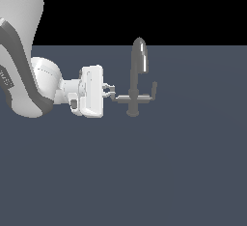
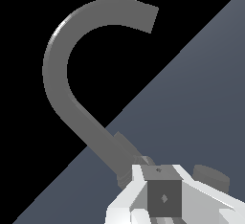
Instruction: Turn on the faucet by rotating a designated handle.
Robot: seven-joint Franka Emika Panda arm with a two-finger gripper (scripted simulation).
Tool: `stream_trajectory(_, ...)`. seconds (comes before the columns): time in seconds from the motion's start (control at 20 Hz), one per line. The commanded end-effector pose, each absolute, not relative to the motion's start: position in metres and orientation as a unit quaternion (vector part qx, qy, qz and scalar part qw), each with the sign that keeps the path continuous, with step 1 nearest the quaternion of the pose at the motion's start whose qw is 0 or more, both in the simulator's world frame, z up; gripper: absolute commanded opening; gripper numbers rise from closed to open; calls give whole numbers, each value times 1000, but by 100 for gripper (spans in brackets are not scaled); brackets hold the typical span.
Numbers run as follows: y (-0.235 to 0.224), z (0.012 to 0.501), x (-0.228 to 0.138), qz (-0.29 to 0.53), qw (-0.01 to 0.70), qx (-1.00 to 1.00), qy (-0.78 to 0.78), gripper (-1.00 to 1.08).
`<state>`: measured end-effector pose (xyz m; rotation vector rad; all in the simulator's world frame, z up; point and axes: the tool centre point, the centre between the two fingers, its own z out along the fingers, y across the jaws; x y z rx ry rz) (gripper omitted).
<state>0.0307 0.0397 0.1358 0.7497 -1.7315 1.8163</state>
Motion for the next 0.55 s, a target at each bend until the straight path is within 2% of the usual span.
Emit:
stream_trajectory(0.0, 40, 136, 31, 670, 258, 276, -639, -100)
stream_trajectory(0.5, 39, 78, -1, 668, 267, 281, -635, -100)
